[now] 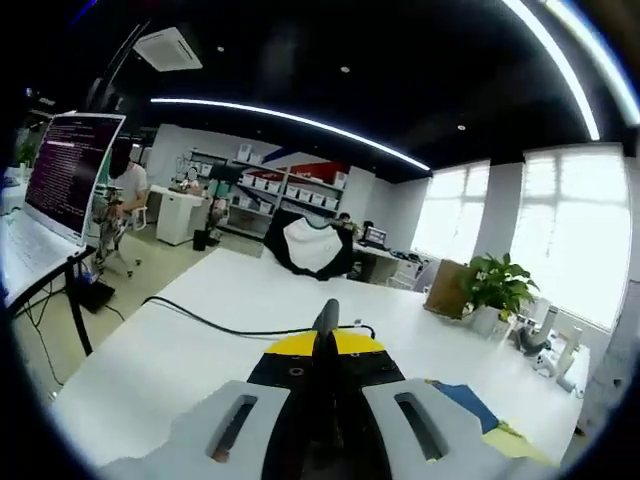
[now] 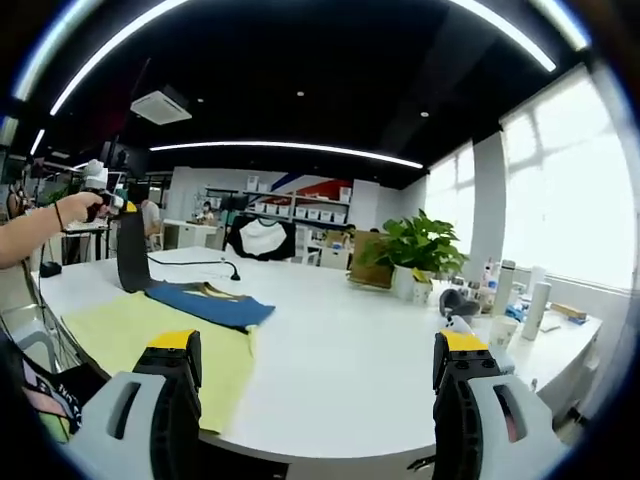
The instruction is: Fold the garment on the visible template until the final outline fits inside the template.
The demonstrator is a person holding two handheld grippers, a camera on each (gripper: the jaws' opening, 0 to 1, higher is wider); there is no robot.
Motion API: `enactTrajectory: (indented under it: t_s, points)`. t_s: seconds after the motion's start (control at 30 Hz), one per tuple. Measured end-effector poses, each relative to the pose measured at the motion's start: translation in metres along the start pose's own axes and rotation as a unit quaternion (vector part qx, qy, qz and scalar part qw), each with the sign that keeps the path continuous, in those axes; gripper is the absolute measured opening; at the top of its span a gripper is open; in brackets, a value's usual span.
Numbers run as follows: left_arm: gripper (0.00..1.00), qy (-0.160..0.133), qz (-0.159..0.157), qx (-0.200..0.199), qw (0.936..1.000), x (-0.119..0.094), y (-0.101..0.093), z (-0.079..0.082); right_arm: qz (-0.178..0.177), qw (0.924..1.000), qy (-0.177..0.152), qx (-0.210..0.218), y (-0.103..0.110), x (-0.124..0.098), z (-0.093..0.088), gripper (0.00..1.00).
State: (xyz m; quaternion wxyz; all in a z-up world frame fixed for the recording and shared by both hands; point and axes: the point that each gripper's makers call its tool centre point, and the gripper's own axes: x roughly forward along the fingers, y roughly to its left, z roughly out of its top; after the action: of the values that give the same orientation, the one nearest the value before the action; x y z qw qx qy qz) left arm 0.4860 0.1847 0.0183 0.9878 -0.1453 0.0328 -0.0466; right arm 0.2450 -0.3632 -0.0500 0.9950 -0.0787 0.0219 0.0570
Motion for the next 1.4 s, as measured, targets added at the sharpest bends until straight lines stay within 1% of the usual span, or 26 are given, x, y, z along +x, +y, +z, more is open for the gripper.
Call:
enactTrajectory:
  t_s: [0.03,0.13,0.17,0.27,0.37,0.4,0.5,0.53,0.6,0.7,0.73,0.93,1.03,1.2,1.3,1.33,1.37,1.4]
  points:
    - [0.03,-0.001,-0.002,0.0,1.0,0.001,-0.003,0.001,0.0,1.0,0.0,0.0,0.0,0.0,0.0,0.99]
    - [0.03,-0.003,-0.013,-0.001,0.9999,0.007,-0.02,0.004,0.0,1.0,0.001,-0.002,-0.001,0.0,0.0,0.99]
    - [0.03,-0.003,-0.015,-0.001,0.9999,0.008,-0.023,0.005,-0.001,1.0,0.001,-0.002,-0.001,0.0,0.0,0.99]
    - [0.03,0.002,-0.03,-0.001,0.9996,0.016,-0.043,0.004,-0.003,1.0,0.001,0.0,-0.003,0.0,0.0,0.99]
    - [0.03,-0.001,-0.048,0.0,0.9989,0.021,-0.066,0.008,-0.004,1.0,0.002,0.0,-0.004,0.001,-0.001,0.99]
    - [0.03,-0.002,-0.05,0.001,0.9987,0.023,-0.071,0.009,-0.003,1.0,0.004,-0.001,-0.004,0.001,-0.002,0.99]
    - [0.03,-0.003,-0.06,0.015,0.9981,0.029,-0.089,0.011,-0.001,1.0,0.005,-0.001,-0.003,0.001,-0.003,0.99]
    - [0.03,-0.001,-0.065,0.028,0.9975,0.032,-0.096,0.011,-0.003,1.0,0.003,-0.001,-0.004,0.001,-0.001,0.99]
    - [0.03,0.005,-0.071,0.04,0.9967,0.037,-0.107,0.009,-0.007,1.0,0.0,-0.002,-0.005,-0.001,0.0,0.99]
    - [0.03,0.011,-0.077,0.049,0.9958,0.043,-0.118,0.005,-0.008,1.0,0.001,-0.004,-0.006,-0.001,0.0,0.99]
    - [0.03,0.016,-0.079,0.056,0.9951,0.045,-0.122,0.002,-0.008,1.0,0.002,-0.003,-0.006,-0.001,-0.001,0.99]
    - [0.03,0.025,-0.091,0.066,0.9934,0.052,-0.143,-0.011,-0.005,1.0,0.006,-0.003,-0.004,0.0,-0.003,0.99]
    - [0.03,0.03,-0.101,0.073,0.9918,0.056,-0.155,-0.022,-0.003,1.0,0.007,-0.004,-0.003,0.0,-0.003,0.99]
    - [0.03,0.042,-0.132,0.079,0.9872,0.063,-0.176,-0.042,-0.004,1.0,0.007,-0.003,-0.003,0.0,-0.003,0.99]
    - [0.03,0.045,-0.143,0.097,0.984,0.067,-0.185,-0.052,-0.004,0.9999,0.009,-0.003,-0.002,0.0,-0.004,0.99]
    - [0.03,0.044,-0.149,0.11,0.9817,0.068,-0.19,-0.057,-0.003,0.9999,0.009,-0.004,-0.001,0.0,-0.004,0.99]
    - [0.03,0.043,-0.152,0.114,0.9808,0.068,-0.192,-0.058,-0.003,0.9999,0.009,-0.004,-0.001,0.0,-0.004,0.99]
    - [0.03,0.046,-0.157,0.116,0.9796,0.07,-0.196,-0.064,-0.003,0.9999,0.009,-0.004,-0.001,0.0,-0.003,0.99]
